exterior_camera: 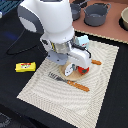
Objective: Interact with the objects in diverse but meaningful ways.
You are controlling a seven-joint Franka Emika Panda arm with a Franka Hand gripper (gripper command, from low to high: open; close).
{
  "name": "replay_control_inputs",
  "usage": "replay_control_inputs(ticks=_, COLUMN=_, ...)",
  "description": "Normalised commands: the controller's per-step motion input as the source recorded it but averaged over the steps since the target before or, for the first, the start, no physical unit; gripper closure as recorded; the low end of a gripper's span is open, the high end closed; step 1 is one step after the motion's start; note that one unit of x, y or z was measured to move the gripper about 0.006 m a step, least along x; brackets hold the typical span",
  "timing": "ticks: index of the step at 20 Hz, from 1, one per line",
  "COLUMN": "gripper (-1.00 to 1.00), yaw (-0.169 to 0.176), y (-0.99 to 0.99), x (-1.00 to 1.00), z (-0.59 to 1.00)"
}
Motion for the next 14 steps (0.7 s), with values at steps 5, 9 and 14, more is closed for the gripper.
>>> replay_control_inputs(ticks=5, gripper=-1.00, yaw=0.000, y=0.07, x=-0.18, z=0.88)
replay_control_inputs(ticks=9, gripper=-1.00, yaw=0.000, y=0.05, x=-0.34, z=0.70)
replay_control_inputs(ticks=14, gripper=-1.00, yaw=0.009, y=0.05, x=-0.41, z=0.66)
